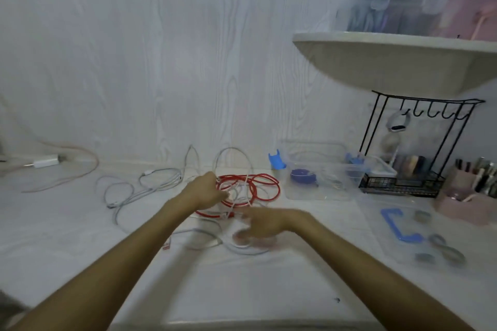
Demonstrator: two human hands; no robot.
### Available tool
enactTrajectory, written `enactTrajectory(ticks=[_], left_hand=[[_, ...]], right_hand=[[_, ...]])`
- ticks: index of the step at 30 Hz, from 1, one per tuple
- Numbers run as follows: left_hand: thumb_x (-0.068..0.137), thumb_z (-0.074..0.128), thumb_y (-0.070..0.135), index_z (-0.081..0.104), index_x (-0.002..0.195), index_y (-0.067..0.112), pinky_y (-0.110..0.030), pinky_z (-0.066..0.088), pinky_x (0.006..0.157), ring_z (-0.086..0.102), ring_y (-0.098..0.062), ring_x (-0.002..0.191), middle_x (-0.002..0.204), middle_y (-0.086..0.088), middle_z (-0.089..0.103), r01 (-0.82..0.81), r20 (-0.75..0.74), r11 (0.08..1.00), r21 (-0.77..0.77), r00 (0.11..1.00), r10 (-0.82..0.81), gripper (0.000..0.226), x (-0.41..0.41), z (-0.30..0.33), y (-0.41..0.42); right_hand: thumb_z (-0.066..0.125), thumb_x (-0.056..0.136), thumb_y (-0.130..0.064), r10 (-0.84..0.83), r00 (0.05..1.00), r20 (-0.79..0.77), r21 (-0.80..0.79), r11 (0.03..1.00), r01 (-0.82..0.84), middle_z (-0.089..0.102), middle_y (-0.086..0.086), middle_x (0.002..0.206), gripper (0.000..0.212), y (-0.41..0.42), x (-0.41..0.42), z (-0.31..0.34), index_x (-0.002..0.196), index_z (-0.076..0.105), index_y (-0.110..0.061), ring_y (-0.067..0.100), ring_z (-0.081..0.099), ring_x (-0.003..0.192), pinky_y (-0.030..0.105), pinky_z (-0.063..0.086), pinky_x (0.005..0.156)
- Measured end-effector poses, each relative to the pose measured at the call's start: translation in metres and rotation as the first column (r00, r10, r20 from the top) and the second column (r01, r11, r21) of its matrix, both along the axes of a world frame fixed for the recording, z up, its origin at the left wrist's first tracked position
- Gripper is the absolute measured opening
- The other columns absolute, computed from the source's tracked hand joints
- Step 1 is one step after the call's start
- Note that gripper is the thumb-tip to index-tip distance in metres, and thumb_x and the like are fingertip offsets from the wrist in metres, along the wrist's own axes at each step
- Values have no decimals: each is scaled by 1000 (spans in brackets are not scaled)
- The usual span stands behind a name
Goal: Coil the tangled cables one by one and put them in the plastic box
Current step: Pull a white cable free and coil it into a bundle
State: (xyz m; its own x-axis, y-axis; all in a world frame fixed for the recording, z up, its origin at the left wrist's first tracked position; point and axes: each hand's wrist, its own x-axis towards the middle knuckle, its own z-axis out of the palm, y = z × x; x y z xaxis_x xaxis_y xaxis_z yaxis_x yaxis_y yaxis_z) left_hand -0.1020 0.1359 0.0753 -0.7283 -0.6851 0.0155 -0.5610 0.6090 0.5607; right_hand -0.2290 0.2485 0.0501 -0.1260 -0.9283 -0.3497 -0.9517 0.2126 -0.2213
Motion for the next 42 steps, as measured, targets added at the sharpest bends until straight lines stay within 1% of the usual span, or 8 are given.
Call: enactTrajectory(ticks=[4,7,13,19,24,29,37,42], left_hand=[[95,55,20,71,89,9,-22,49,66,63,-6,62,67,4,72,69,-370,889,453,921,117,20,34,-3,-2],[96,52,20,72,92,12,-24,50,68,52,-11,58,57,2,55,50,-487,909,414,856,175,22,53,-1,-9],[97,51,23,70,98,18,-32,52,82,52,-14,67,73,-1,51,67,-518,869,490,824,229,19,78,-16,-25],[88,66,26,42,139,15,-39,45,91,51,-25,118,135,-5,48,-207,-292,961,-181,945,149,57,83,-41,-29],[81,73,20,63,101,19,-28,42,64,56,-20,88,98,4,59,-36,-235,690,-723,952,-196,23,106,-40,-10],[86,58,44,58,88,37,-16,36,57,54,0,68,69,24,54,56,-134,868,-493,981,-140,7,106,-52,10],[92,50,49,49,134,24,-34,36,95,44,-25,119,126,-4,54,89,225,973,-212,974,-40,49,59,-83,-1],[92,46,56,68,90,19,-31,38,75,61,-21,89,89,2,69,-77,-48,917,-391,997,63,43,66,-64,-14]], right_hand=[[57,89,-44,71,990,-119,-156,984,-90,50,1,134,45,19,13,-31,130,51,-26,21,46,124,33,39,97],[60,87,-39,13,987,-161,-321,945,-65,63,-6,111,21,40,-4,-27,102,67,-26,15,56,105,28,39,78],[67,85,-30,-95,990,-102,-253,965,67,64,-7,118,23,70,-43,-19,107,70,-24,11,55,109,24,44,90],[56,92,-25,22,993,-119,-505,859,-80,65,-10,117,24,45,0,-5,114,67,-28,6,56,101,22,43,81],[44,94,-12,134,933,-334,-469,835,-288,59,1,116,25,13,47,-31,112,61,-17,21,52,110,35,46,81],[43,95,-16,-88,965,-247,-497,866,-48,54,4,126,33,-8,39,-55,127,52,-18,25,50,116,35,41,87],[59,89,-12,-41,972,232,-446,883,144,67,-2,92,13,-1,17,-25,92,71,-8,5,56,80,17,44,73],[56,93,-13,-57,895,443,-664,650,370,56,-7,77,6,12,-3,22,94,62,-11,5,52,72,16,42,68]])
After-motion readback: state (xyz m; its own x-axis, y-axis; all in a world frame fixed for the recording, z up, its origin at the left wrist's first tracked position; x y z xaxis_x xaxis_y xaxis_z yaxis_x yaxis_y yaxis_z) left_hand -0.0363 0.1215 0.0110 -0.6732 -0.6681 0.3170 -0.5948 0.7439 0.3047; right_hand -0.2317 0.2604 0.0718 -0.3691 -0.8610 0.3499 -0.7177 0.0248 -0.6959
